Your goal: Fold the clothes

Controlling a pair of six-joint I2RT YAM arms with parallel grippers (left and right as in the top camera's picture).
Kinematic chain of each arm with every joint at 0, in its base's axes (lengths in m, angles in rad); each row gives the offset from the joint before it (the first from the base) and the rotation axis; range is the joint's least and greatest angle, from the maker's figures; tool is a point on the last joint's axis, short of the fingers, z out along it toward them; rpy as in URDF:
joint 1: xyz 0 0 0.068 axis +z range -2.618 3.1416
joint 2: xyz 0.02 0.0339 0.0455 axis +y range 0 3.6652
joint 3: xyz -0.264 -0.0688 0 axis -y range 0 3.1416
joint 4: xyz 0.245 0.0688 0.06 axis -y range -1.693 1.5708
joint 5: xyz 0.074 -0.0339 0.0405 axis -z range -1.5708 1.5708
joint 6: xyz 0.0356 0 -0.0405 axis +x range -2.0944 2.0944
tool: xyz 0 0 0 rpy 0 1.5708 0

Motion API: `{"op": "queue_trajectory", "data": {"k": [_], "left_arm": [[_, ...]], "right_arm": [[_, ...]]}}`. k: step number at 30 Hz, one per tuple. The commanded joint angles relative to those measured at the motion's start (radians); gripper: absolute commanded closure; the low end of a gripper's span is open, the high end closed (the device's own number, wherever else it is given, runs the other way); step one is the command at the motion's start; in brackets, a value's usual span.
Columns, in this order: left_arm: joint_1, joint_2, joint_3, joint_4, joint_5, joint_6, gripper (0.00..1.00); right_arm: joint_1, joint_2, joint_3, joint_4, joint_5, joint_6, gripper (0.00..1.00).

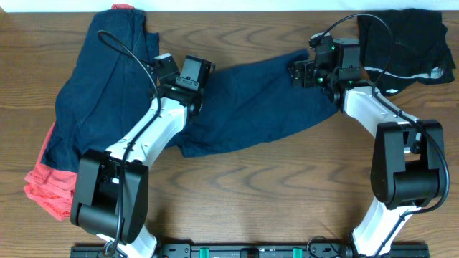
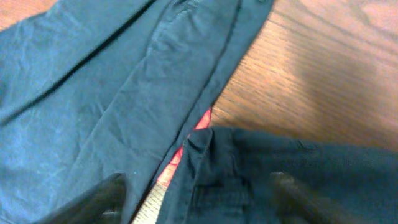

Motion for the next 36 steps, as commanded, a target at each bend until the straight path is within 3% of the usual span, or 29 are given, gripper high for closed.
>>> {"op": "queue_trajectory", "data": {"k": [1, 10, 16, 24, 29, 33, 36], "left_arm": [[0.025, -0.028, 0.0, -0.014, 0.0, 0.031, 0.12], [0.092, -0.204, 0.012, -0.108, 0.354, 0.2, 0.08], [0.176, -0.187, 0.012, -0.197, 0.532, 0.282, 0.07], [0.281, -0.16, 0.01, -0.289, 0.806, 0.399, 0.07], [0.303, -0.113, -0.001, -0.36, 0.811, 0.449, 0.07], [0.312, -0.052, -0.004, -0.377, 0.812, 0.456, 0.07], [0.313, -0.01, -0.004, -0.367, 0.812, 0.464, 0.07]], "right_arm": [[-0.007, -0.023, 0.013, 0.013, -0.032, 0.007, 0.01], [-0.032, -0.146, 0.013, -0.016, -0.163, -0.018, 0.01], [-0.032, -0.15, 0.013, -0.153, -0.115, -0.143, 0.01], [-0.032, -0.15, 0.013, -0.222, -0.104, -0.166, 0.01], [-0.015, -0.15, 0.013, -0.254, -0.103, -0.193, 0.02], [0.002, -0.15, 0.013, -0.269, -0.099, -0.208, 0.12], [0.009, -0.15, 0.013, -0.265, -0.093, -0.206, 0.12]]}}
